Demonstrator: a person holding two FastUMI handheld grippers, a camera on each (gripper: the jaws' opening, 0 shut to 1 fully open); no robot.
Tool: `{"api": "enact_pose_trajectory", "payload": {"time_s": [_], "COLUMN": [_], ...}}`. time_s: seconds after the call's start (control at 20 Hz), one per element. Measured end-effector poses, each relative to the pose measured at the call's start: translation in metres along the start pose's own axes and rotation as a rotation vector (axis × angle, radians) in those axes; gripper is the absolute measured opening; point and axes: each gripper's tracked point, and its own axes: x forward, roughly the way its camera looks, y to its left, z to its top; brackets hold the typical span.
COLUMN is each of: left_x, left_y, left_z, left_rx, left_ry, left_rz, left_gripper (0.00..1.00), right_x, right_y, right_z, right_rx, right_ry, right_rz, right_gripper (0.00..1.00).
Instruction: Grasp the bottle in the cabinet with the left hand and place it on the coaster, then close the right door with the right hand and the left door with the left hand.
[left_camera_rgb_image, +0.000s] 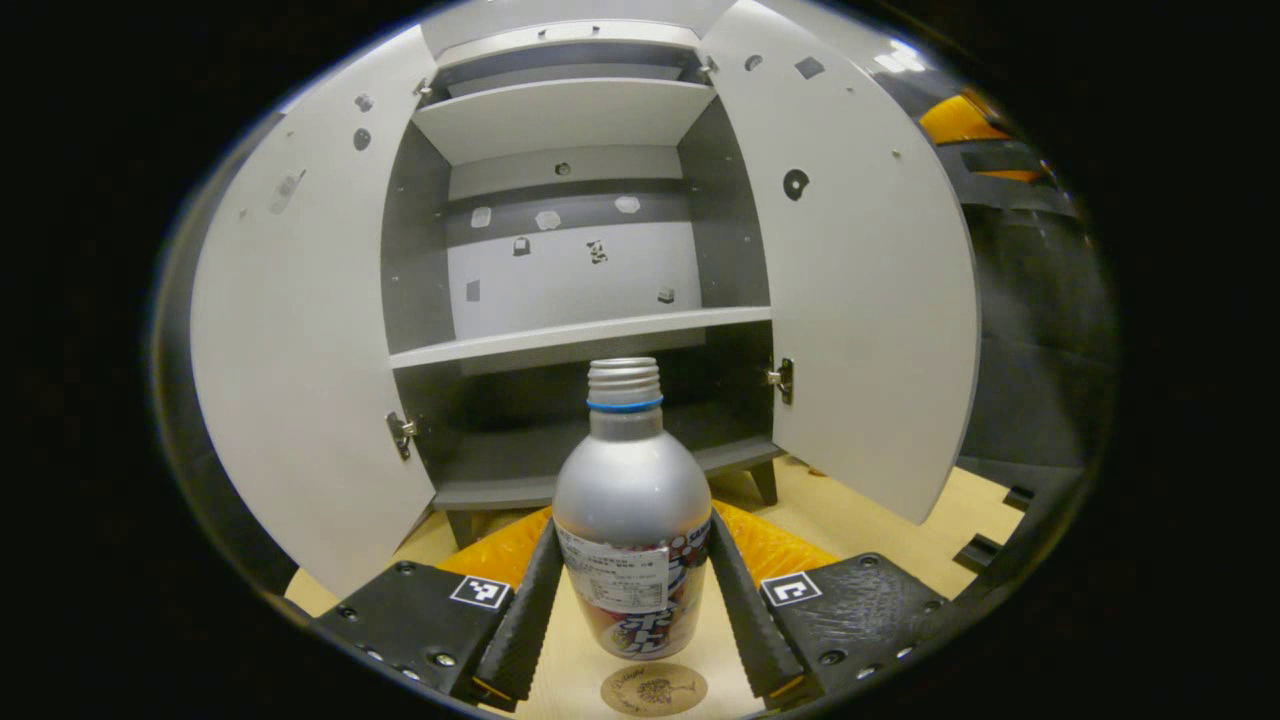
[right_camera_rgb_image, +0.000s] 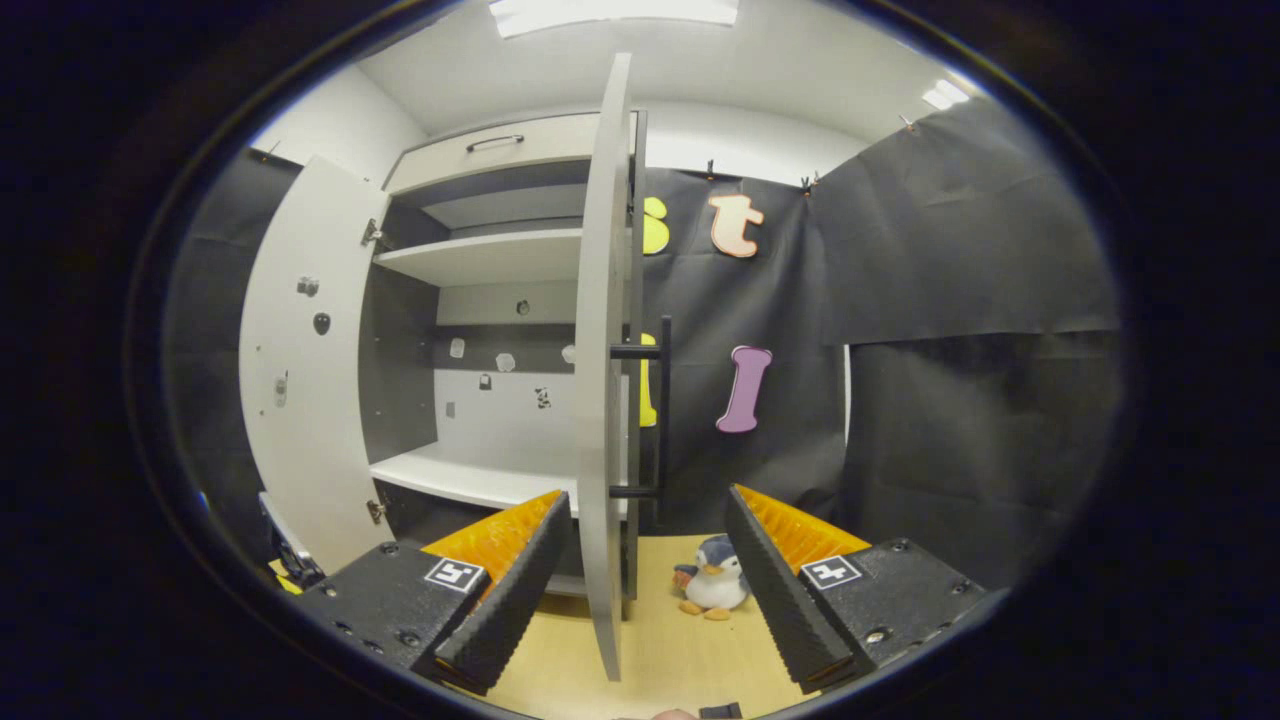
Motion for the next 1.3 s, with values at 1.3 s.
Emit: {"api": "enact_pose_trajectory", "payload": {"time_s": [1.3], "left_x": [-0.005], "left_y": [-0.005], "left_z": [-0.116], "left_rx": [-0.025], "left_ry": [0.178], "left_rz": [0.001], "left_gripper": [0.77], "right_x": [-0.003], "right_y": [0.021], "right_z": [-0.004], "right_rx": [-0.072], "right_ry": [0.035], "right_rz": [-0.006], "right_gripper": [1.0]}}
